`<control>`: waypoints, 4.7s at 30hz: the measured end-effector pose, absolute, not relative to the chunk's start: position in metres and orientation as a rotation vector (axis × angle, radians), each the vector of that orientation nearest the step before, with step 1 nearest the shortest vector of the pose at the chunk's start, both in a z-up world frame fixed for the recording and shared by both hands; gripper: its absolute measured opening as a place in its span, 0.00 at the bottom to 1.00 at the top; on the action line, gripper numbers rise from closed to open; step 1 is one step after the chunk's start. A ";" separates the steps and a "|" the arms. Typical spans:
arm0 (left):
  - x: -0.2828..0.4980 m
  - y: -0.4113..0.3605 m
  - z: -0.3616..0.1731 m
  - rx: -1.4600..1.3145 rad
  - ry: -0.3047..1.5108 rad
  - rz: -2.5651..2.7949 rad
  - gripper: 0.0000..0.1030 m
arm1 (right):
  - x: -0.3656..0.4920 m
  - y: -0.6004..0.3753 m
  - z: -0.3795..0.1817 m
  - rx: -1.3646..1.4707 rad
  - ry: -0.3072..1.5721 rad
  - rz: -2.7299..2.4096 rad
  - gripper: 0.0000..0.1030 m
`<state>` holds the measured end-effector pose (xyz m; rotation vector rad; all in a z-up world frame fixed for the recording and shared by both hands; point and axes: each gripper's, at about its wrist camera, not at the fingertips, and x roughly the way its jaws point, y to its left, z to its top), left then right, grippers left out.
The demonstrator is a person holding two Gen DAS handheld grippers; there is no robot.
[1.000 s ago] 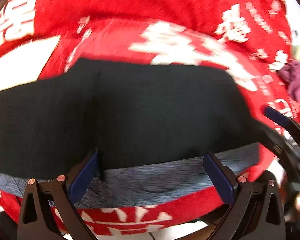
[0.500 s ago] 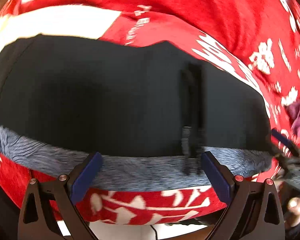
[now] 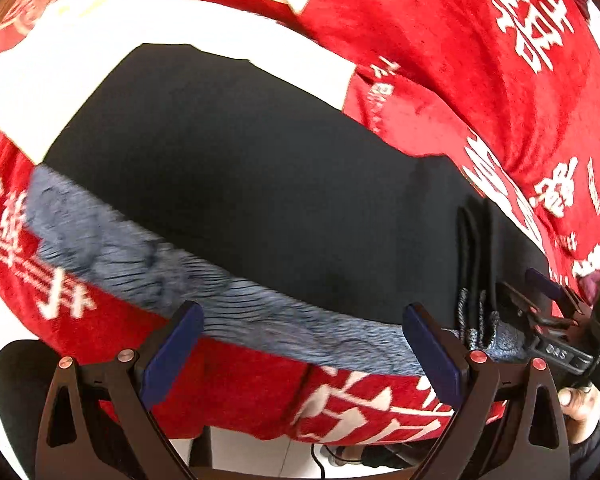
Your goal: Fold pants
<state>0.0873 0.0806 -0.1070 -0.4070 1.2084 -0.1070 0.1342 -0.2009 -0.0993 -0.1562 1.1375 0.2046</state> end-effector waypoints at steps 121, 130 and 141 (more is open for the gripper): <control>0.127 -0.289 -0.057 0.440 1.424 -0.493 0.44 | 0.015 -0.374 -0.074 -0.043 0.968 0.413 0.98; 0.103 -0.269 0.016 0.219 1.338 -0.729 0.79 | 0.012 -0.374 -0.071 0.114 0.922 0.473 0.98; 0.114 -0.153 -0.017 0.109 1.306 -0.505 0.79 | 0.039 -0.378 -0.081 0.524 0.935 0.621 1.00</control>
